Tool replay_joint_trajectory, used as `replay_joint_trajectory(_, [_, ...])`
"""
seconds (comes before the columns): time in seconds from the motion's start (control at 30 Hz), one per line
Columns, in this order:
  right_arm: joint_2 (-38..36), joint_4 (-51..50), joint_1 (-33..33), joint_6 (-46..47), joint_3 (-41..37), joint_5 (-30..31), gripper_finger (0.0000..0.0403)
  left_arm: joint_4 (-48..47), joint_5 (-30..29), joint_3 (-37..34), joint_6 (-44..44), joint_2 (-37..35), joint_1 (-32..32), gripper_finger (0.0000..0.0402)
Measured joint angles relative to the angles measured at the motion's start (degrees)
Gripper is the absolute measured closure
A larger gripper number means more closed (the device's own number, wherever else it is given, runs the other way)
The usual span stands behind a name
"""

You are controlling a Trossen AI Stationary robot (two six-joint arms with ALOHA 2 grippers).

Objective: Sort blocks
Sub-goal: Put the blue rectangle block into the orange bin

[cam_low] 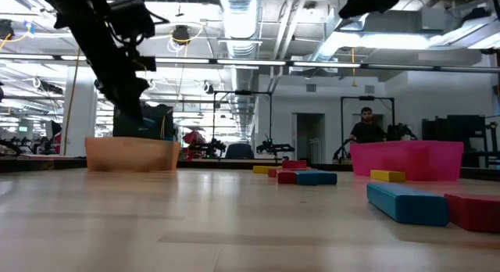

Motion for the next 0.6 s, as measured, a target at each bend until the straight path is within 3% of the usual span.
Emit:
replay_joint_trajectory(0.23, [0.79,2.08,-1.55,0.01,-3.42,-0.03,0.0223,0.70,0.16,0.00,1.93,4.52,5.49,0.0292])
replay_joint_trajectory(0.6, [4.51,4.16,-11.66,2.29,-7.48,0.12,0.0223,3.91,1.68,0.00,4.05,9.27,9.82,0.0284])
